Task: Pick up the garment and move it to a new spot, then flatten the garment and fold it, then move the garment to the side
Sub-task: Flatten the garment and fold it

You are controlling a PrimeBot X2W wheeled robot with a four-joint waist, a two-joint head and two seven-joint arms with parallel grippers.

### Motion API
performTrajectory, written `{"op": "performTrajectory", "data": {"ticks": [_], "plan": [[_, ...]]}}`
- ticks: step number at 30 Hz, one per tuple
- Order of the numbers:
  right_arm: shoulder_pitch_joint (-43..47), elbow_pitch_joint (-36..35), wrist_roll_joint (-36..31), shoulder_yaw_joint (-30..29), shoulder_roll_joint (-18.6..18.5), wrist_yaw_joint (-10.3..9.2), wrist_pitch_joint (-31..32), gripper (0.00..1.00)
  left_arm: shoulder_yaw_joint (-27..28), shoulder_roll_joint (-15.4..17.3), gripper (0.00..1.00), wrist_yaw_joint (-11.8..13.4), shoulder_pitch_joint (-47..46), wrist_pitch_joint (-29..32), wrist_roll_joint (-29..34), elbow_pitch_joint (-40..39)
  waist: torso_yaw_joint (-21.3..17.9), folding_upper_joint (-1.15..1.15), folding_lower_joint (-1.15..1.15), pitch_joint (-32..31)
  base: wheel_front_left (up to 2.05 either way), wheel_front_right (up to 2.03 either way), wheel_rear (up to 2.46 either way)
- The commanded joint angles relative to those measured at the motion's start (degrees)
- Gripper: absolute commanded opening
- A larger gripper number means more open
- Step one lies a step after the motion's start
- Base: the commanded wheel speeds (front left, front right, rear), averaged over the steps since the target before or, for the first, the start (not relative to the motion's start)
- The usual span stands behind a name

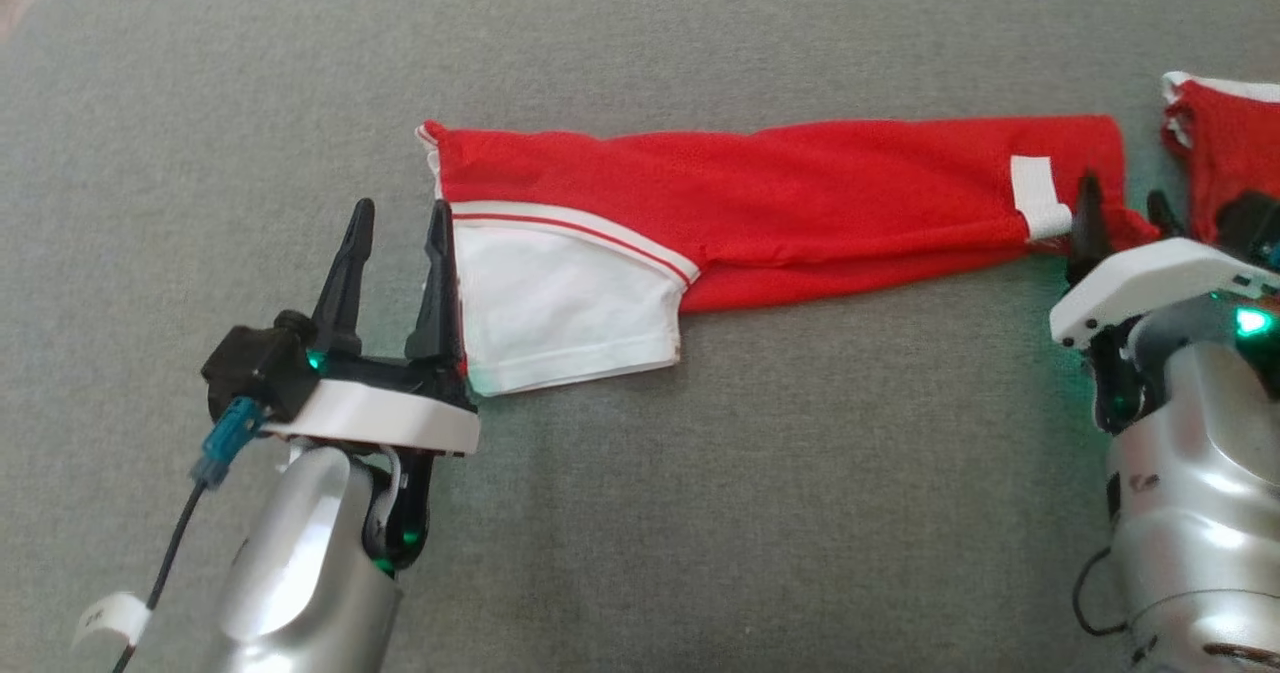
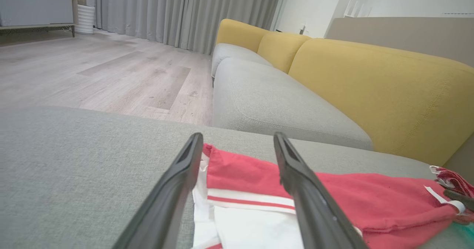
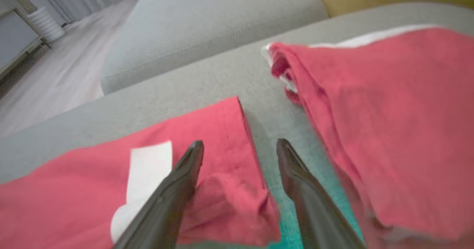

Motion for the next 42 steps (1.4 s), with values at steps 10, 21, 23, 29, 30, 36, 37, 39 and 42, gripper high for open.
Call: {"op": "performTrajectory", "data": {"ticks": [10,21,23,29,30,36,37,39,42], "plan": [[-5.8,12.1,-6.3,-6.1,0.6,-0.04,-1.7,0.62,2.9,-0.4,1.0,-1.6,-2.7,-0.3,1.4,0.2,1.0,0.0,-0.02,0.7,0.0,0.0,0.0],[-7.7,14.5,-7.7,-3.8,0.5,-0.04,-8.3,0.0,3.9,-0.6,1.0,-2.0,-2.1,-0.3,2.3,0.4,-1.5,0.0,-0.02,-1.7,0.0,0.0,0.0],[-7.1,13.9,-7.9,-3.8,0.0,-0.04,-8.9,0.0,4.2,-0.6,1.0,-2.0,-1.7,-0.3,2.4,0.2,-2.2,0.0,-0.02,-2.6,0.0,0.0,0.0],[-5.3,11.7,-7.4,-5.1,-2.5,-0.04,-9.5,0.0,3.9,-0.8,1.0,-2.1,-0.4,-0.3,2.8,-0.3,-3.8,0.0,-0.02,-5.0,0.0,0.0,0.0],[-5.2,11.3,-7.2,-5.4,-2.8,-0.04,-9.5,0.0,3.8,-0.9,1.0,-2.1,-0.2,-0.3,2.8,-0.4,-4.0,0.0,-0.02,-5.4,0.0,0.0,0.0],[-5.2,9.1,-7.2,-5.0,-2.0,-0.04,-9.2,0.0,3.6,-1.1,1.0,-2.2,0.8,-0.3,2.6,-0.7,-3.7,0.0,-0.02,-7.6,0.0,0.0,0.0],[-5.3,8.8,-7.2,-4.4,-1.6,-0.04,-9.1,0.0,3.7,-1.1,1.0,-2.2,0.9,-0.3,2.6,-0.8,-3.5,0.0,-0.02,-8.0,0.0,0.0,0.0],[-5.4,8.3,-6.9,-3.1,-0.7,-0.04,-8.9,0.0,4.1,-1.0,1.0,-2.2,1.3,-0.3,2.7,-0.8,-2.8,0.0,-0.02,-8.9,0.0,0.0,0.0],[-5.8,7.9,-5.5,-0.3,0.3,-0.04,-8.6,0.0,4.8,-0.6,1.0,-2.1,1.9,-0.3,2.6,-0.8,-1.7,0.0,-0.02,-10.2,0.0,0.0,0.0]]}}
